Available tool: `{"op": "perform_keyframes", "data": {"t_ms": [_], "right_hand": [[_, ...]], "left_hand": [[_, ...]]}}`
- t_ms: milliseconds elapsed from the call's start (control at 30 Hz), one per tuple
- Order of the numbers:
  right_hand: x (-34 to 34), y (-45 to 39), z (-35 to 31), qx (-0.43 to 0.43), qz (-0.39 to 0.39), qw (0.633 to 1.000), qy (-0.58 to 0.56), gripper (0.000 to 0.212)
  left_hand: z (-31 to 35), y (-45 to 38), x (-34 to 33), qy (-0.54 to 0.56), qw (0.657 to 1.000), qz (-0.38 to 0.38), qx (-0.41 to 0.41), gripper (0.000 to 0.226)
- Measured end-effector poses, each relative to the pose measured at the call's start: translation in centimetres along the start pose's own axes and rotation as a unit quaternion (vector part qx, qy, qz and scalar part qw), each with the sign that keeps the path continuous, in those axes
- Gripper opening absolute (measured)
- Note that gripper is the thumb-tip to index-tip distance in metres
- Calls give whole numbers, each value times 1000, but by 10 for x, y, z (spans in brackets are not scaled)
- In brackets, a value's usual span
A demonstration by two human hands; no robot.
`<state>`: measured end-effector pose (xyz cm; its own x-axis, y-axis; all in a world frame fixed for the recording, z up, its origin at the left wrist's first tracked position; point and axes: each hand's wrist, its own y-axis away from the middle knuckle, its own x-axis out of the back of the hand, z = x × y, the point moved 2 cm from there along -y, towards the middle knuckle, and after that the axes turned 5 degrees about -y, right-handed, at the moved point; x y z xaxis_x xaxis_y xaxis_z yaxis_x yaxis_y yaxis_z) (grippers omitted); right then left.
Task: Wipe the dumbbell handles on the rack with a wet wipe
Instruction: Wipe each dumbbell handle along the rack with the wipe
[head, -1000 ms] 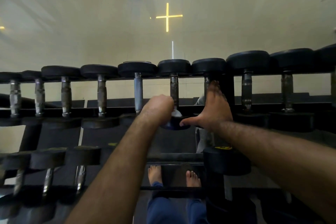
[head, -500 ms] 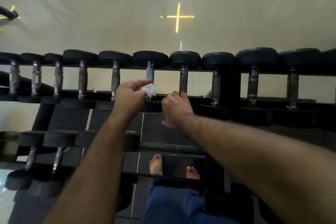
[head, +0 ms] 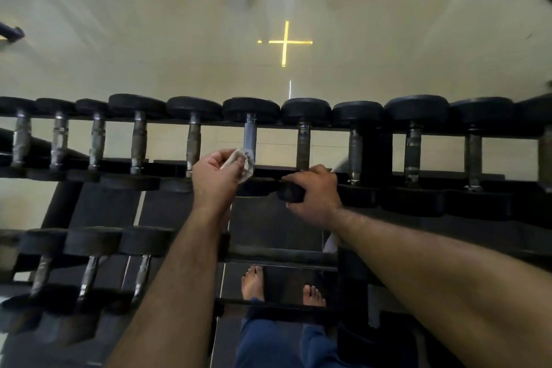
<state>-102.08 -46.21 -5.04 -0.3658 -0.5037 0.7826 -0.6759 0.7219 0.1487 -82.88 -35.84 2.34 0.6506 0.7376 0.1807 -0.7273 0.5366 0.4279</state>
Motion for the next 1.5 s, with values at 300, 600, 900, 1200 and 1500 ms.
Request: {"op": "perform_keyframes", "data": {"t_ms": [300,600,900,1200,1500], "right_hand": [[41,0,3,89,-82,982,144,73],[62,-1,61,-118,-37,981,150,151],[61,0,60,-78,-21,984,156,152],[62,1,59,-78,-27,980,181,152],[64,3,56,-76,-32,979,184,152]], "left_hand": [[2,-10,-31,-164,979,-29,-118,17],[16,-38,-116,-343,868,41,-356,26],[-12,-45,-129,-590,589,-295,-467,51],[0,-73,-127,-571,518,-234,-592,50],[29,-61,-117,-577,474,-306,-591,52]]}}
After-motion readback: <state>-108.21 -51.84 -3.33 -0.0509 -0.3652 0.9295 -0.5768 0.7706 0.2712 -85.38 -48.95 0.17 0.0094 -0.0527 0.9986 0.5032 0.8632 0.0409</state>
